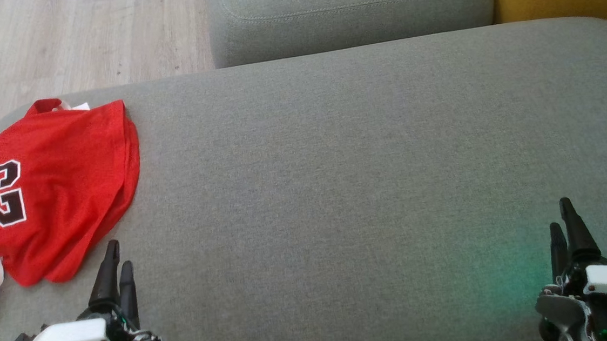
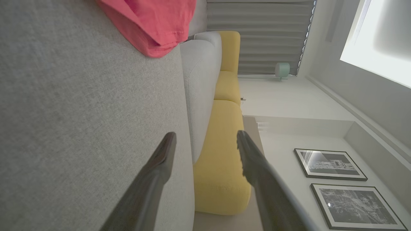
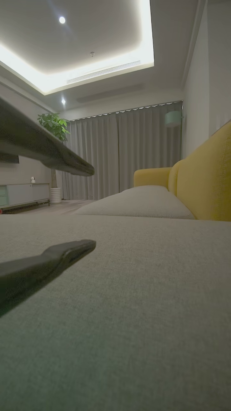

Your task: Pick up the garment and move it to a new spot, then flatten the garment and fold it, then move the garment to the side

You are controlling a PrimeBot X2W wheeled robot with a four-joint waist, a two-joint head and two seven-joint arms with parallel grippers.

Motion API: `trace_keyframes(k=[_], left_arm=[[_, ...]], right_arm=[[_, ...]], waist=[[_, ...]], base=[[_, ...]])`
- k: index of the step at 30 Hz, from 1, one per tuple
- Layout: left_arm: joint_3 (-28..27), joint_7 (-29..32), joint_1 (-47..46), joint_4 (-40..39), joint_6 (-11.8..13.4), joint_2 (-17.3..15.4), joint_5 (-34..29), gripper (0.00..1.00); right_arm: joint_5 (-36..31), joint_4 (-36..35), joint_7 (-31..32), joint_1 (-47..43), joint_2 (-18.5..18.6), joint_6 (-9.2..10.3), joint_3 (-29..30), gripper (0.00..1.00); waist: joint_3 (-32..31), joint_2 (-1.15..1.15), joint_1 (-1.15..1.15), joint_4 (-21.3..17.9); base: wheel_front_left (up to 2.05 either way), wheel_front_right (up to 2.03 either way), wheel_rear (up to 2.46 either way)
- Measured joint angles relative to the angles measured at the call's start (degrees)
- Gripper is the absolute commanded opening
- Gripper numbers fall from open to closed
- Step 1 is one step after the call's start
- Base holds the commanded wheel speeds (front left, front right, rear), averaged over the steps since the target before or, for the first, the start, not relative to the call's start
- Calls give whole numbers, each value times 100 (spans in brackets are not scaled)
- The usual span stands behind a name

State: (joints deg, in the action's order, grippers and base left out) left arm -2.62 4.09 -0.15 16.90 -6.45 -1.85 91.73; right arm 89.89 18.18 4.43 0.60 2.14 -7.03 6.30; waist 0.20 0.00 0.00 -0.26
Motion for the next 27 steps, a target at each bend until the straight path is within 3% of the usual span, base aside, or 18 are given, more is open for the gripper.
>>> trace_keyframes(k=[13,27], left_arm=[[208,-210,11,-190,149,-1,-543,100],[498,-428,23,-264,470,-4,-1911,100]], right_arm=[[-703,-153,-243,-5,0,0,-91,100],[-2303,-516,-454,-24,7,0,-241,100]], waist=[[-1,0,0,-17],[13,0,0,-2]], base=[[0,0,0],[0,0,0]])
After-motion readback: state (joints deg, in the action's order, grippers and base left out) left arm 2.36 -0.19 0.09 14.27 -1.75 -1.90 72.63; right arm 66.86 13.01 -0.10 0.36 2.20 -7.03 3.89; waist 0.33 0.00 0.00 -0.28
